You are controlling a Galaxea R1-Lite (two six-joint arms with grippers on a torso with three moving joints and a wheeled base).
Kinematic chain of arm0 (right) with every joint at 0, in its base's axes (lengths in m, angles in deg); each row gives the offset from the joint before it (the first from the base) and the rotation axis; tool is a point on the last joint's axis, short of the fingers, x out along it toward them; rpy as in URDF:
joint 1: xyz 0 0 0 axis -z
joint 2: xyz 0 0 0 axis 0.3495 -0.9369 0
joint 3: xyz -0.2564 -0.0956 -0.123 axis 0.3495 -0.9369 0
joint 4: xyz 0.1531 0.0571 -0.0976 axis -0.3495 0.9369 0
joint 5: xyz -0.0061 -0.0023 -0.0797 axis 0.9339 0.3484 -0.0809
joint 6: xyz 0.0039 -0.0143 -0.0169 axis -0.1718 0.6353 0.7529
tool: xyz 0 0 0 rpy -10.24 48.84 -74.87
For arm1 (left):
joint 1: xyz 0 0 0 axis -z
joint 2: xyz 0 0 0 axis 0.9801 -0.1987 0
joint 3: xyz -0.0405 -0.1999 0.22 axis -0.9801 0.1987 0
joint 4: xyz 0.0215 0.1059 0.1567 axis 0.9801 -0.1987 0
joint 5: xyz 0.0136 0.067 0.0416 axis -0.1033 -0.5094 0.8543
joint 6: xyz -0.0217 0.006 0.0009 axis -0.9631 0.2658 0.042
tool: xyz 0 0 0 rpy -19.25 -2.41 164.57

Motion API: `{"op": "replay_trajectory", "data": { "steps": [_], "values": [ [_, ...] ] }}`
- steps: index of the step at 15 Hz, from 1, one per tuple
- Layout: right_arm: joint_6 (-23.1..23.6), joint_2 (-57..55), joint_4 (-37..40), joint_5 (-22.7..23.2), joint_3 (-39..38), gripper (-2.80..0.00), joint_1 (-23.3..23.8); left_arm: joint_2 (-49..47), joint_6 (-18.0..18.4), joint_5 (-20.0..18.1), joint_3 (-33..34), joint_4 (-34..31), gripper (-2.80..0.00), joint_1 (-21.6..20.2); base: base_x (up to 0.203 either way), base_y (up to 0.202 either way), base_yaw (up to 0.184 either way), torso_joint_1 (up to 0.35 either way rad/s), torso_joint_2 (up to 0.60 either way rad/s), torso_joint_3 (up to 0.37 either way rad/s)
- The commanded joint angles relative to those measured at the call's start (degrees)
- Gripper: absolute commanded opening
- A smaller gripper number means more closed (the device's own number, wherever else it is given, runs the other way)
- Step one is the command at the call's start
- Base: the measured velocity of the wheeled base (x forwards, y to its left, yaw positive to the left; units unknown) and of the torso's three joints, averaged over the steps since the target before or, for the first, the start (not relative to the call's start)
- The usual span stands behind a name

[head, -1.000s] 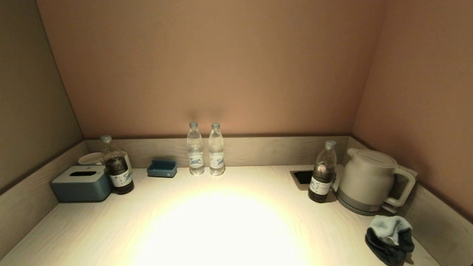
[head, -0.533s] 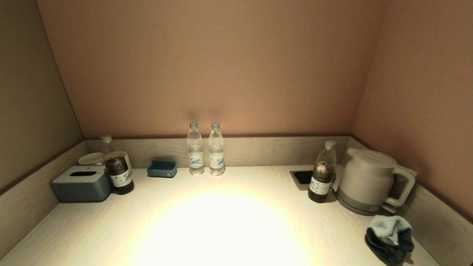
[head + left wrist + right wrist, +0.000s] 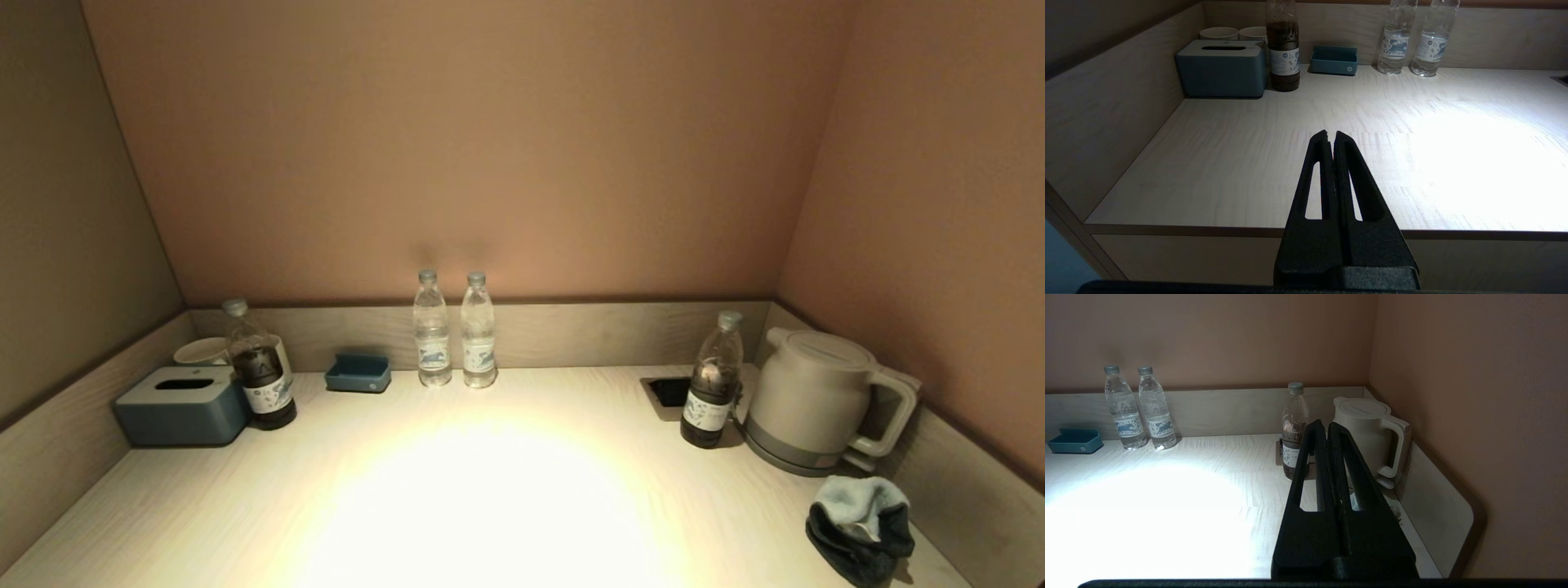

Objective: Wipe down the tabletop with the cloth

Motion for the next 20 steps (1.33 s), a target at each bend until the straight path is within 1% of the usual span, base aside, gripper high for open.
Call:
{"op": "replay_trajectory", "data": {
  "steps": [1,4,7,10,12,16,17,18,20],
  "values": [
    [-0.31,0.42,0.67,-0.15,0.30,-2.80,-0.32,0.02,-0.05,0.02,0.00,-0.09,-2.80,0.00,0.000,0.000,0.000,0.000,0.00,0.000],
    [-0.40,0.50,0.67,-0.15,0.65,-2.80,-0.61,0.02,-0.05,0.02,0.00,-0.11,-2.80,0.00,0.000,0.000,0.000,0.000,0.00,0.000],
    [-0.20,0.62,0.94,-0.44,2.38,-2.80,-2.28,0.02,-0.05,0.02,0.00,-0.02,-2.80,0.00,0.000,0.000,0.000,0.000,0.00,0.000],
    [-0.02,2.83,0.94,-0.50,-0.13,-2.80,-2.51,0.02,-0.05,0.02,0.00,-0.02,-2.80,0.00,0.000,0.000,0.000,0.000,0.00,0.000],
    [0.21,5.92,0.93,-0.56,-2.69,-2.80,-3.66,0.02,-0.05,0.02,0.00,-0.02,-2.80,0.00,0.000,0.000,0.000,0.000,0.00,0.000],
    [2.30,14.74,1.71,-0.74,-7.91,-2.80,-4.43,0.02,-0.05,0.02,0.00,-0.02,-2.80,0.00,0.000,0.000,0.000,0.000,0.00,0.000],
    [2.74,15.59,0.36,-3.88,-10.10,-2.80,-4.45,0.02,-0.05,0.02,0.00,-0.02,-2.80,0.00,0.000,0.000,0.000,0.000,0.00,0.000],
    [2.80,16.03,-2.94,-7.25,-11.96,-2.80,-4.45,0.02,-0.05,0.02,0.00,-0.02,-2.80,0.00,0.000,0.000,0.000,0.000,0.00,0.000],
    [3.19,16.14,-8.95,-7.58,-16.27,-2.80,-4.46,0.02,-0.05,0.02,0.00,-0.02,-2.80,0.00,0.000,0.000,0.000,0.000,0.00,0.000]
  ]
}}
